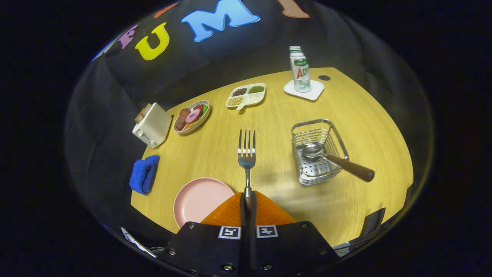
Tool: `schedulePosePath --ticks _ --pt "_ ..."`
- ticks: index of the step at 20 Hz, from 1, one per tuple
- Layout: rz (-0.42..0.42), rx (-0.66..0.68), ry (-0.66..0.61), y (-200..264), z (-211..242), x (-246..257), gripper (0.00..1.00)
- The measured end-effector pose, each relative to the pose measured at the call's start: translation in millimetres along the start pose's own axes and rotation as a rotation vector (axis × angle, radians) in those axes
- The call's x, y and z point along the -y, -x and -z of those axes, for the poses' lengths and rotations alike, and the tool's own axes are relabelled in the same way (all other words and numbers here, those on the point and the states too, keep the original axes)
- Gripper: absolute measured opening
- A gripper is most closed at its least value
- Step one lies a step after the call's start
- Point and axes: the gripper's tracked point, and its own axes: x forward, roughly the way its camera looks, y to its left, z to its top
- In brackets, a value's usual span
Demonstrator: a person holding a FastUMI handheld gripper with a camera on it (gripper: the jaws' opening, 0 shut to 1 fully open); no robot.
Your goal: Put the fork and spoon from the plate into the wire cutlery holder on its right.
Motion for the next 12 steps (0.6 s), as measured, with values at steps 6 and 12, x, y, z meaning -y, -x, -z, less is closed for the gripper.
schedulePosePath --ticks 6,12 --pt "0.068 0.007 -0.042 14.9 -11.4 47.9 0.01" --pt "0.097 -0.036 -0.063 20.1 -0.1 65.0 0.01"
